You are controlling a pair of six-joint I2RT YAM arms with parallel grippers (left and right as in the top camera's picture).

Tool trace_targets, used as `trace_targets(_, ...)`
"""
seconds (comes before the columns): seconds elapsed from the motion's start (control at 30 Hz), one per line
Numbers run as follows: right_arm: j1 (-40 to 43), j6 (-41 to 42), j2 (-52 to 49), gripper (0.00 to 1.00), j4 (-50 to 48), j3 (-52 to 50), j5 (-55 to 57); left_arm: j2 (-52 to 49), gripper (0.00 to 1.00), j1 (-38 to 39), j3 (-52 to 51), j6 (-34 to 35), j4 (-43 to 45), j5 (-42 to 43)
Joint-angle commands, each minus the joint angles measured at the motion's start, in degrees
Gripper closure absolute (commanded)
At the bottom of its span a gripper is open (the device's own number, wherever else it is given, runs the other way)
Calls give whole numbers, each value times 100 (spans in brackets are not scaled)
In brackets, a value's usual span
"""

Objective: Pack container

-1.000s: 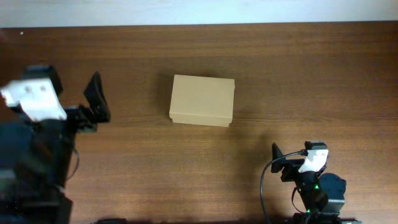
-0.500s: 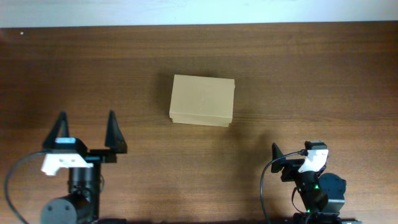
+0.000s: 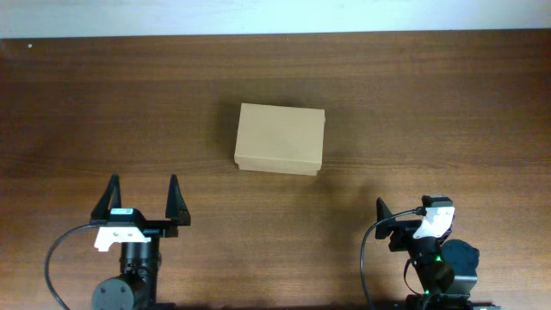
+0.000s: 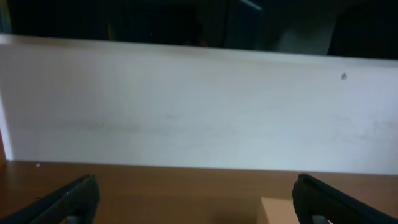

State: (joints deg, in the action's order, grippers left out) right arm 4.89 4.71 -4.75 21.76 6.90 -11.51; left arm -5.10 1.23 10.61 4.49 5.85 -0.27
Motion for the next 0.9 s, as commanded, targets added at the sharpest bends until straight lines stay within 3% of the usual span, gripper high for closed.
trace_targets(0.0,-37,26,55,1,-15,-46,55,146,0,28,-208,-26,24,-17)
trace_targets(0.87,-37,24,55,1,-15,-46,55,155,0,188,-876,-26,-2,-15)
